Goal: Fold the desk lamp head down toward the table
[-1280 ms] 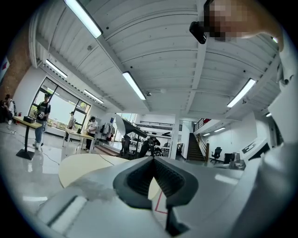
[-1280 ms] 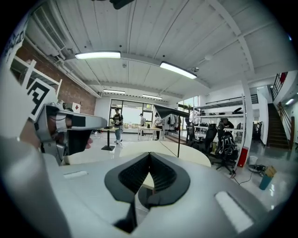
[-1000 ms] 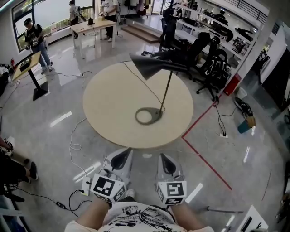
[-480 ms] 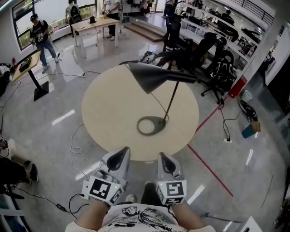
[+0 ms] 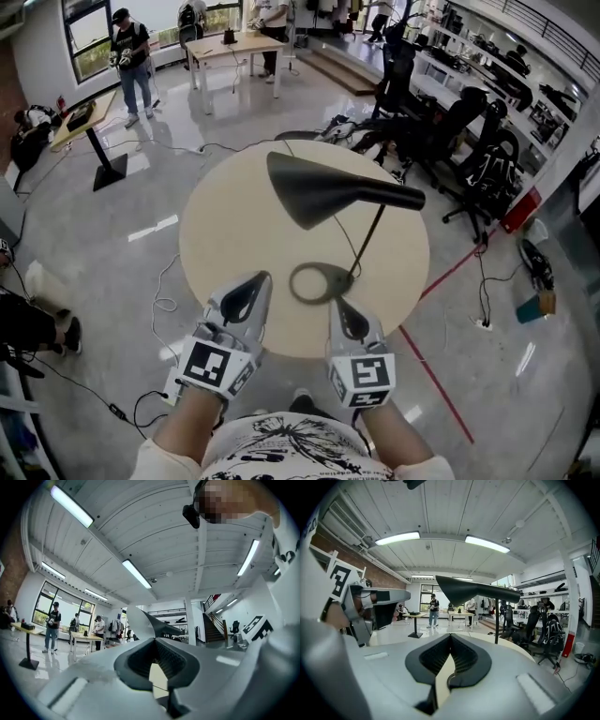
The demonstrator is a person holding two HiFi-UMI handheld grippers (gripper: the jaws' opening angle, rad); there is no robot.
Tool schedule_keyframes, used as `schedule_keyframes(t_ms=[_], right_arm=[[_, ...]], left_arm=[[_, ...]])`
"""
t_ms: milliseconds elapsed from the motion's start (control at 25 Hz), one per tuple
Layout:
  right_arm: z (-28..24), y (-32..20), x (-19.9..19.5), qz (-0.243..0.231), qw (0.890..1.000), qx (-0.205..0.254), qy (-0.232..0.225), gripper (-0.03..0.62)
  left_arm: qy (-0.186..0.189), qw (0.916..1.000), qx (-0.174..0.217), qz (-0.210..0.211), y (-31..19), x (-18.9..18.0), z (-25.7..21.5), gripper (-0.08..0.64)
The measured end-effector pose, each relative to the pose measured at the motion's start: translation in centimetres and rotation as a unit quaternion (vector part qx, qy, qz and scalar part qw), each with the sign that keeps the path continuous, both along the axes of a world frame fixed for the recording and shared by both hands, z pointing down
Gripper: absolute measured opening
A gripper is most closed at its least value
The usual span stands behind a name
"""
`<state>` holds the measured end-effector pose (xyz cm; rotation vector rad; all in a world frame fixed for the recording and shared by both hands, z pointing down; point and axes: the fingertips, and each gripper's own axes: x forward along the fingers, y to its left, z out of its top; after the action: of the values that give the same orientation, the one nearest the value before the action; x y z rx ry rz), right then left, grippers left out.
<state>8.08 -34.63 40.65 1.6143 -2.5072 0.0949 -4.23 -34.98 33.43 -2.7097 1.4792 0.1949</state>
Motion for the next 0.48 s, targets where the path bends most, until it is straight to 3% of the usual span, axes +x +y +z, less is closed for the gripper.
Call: schedule_keyframes(t_ms=[240,480], right_arm=[[-1.2,-2.2,0.1,-0.028,1.0,-0.012,0.008,0.009],[-0.6,-3.3,-0.6,-0.056,0.998,-0.024,0.033,0.009]], left_arm=[[-0.002,0.9976,0.065,-0.025,-3.1,-0.4,-6.2,0.005],[-0.017,0.9959,0.082,-0.034,-5.6,-0.4,-8.5,0.005]])
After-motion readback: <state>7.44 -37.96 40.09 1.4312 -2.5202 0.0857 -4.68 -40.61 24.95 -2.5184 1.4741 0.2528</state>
